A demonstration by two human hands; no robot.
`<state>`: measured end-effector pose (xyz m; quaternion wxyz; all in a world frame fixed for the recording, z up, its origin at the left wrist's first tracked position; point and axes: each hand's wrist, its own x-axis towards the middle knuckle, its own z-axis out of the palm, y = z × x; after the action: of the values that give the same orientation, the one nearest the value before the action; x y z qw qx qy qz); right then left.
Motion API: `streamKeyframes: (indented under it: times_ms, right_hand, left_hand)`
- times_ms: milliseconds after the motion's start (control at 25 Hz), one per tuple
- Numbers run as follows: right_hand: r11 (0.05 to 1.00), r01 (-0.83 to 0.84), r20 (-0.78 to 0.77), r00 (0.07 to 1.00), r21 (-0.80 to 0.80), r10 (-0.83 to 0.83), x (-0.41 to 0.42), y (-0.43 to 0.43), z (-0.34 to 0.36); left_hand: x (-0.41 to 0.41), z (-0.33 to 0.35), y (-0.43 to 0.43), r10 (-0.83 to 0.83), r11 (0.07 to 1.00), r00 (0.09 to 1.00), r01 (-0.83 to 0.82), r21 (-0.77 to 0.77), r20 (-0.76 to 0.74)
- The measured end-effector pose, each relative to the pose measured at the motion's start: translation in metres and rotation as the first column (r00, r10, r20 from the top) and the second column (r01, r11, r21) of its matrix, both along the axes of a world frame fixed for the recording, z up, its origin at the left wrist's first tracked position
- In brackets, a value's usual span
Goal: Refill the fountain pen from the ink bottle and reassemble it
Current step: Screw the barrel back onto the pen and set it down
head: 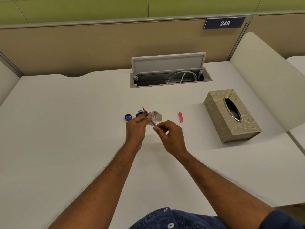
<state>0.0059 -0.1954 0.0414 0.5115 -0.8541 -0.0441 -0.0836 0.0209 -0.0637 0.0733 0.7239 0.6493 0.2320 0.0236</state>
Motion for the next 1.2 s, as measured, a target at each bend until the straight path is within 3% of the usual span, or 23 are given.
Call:
streamKeyframes:
  times_ms: [360,640,880,1200]
  right_hand:
    - [0.999,0.04,-0.035,0.999,-0.018,-0.041,0.006,-0.004,-0.008]
    - [0.959,0.231,-0.13,0.959,-0.164,-0.253,0.022,-0.019,-0.024]
    - [0.905,0.233,-0.257,0.907,-0.355,-0.334,0.041,-0.025,-0.045]
    - [0.853,0.243,-0.222,0.9,-0.461,-0.376,0.055,-0.024,-0.061]
  left_hand:
    - [0.008,-0.016,0.001,-0.085,0.995,0.996,0.086,0.056,-0.034]
    - [0.006,-0.041,0.017,-0.031,0.994,0.993,0.042,0.103,-0.112]
    - [0.006,-0.051,0.027,-0.023,0.998,0.994,0.029,0.064,-0.104]
    - [0.009,-0.06,0.029,-0.011,0.997,0.987,0.024,0.078,-0.16]
